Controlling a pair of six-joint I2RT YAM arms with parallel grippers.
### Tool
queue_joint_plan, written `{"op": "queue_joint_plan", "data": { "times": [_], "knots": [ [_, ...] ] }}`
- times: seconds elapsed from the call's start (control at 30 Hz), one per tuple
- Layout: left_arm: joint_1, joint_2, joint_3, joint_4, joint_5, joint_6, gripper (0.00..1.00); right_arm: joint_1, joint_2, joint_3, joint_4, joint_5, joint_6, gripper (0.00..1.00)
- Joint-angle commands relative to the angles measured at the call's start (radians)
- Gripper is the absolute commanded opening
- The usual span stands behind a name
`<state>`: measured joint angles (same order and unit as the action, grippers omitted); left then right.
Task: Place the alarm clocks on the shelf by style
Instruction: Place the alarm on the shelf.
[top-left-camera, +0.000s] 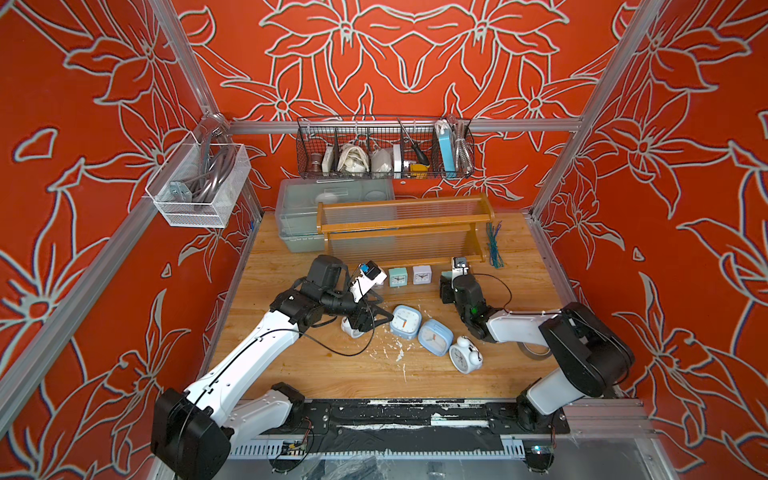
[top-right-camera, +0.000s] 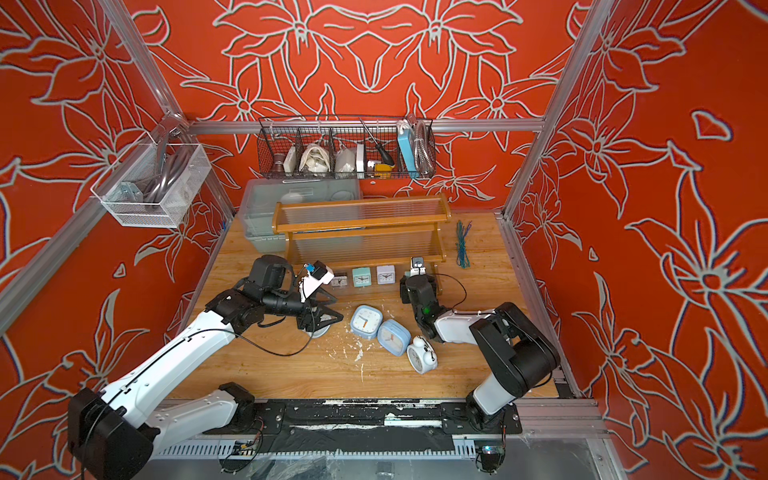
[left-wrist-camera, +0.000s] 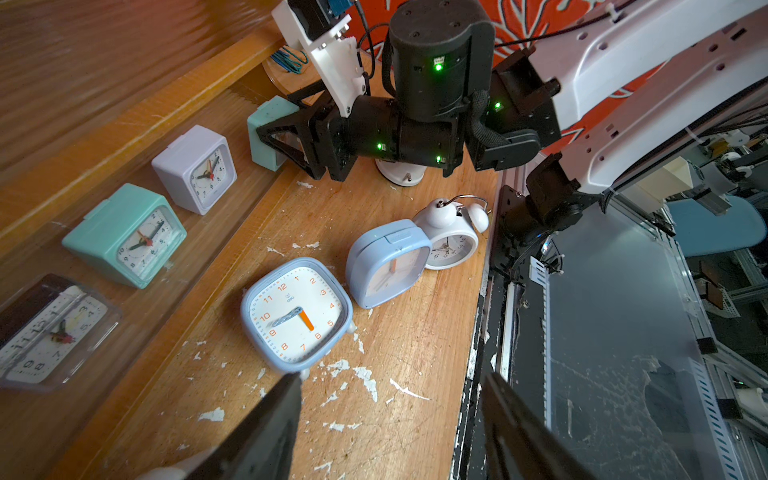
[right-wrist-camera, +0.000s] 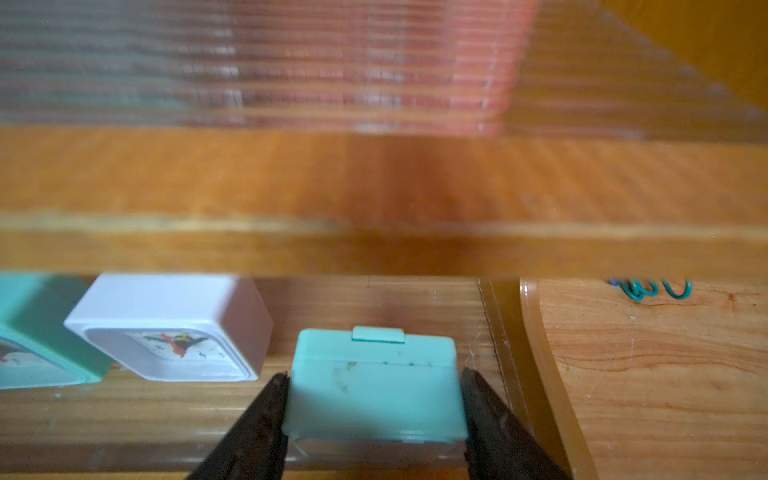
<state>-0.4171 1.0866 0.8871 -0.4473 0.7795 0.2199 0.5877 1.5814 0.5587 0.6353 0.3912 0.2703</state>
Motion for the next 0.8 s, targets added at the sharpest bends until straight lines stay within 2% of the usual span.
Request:
{"op": "queue_joint_plan", "data": {
  "times": [0.0, 0.27, 0.77],
  "knots": [
    [0.008, -0.014, -0.01, -0.001, 0.002, -0.001, 0.69, -0.005, 0.024, 0.044, 0.018, 0.039, -0.026, 0.48],
    [0.011, -0.014, -0.013, -0.001, 0.001, 0.002, 0.69, -0.018, 0.063, 0.1, -0.029, 0.036, -0.013, 0.48],
    [0.018, -0.022, -0.016, 0.001, 0.001, 0.002, 0.69, -0.04, 0.089, 0.15, -0.119, 0.008, 0.0, 0.54]
  ]
}}
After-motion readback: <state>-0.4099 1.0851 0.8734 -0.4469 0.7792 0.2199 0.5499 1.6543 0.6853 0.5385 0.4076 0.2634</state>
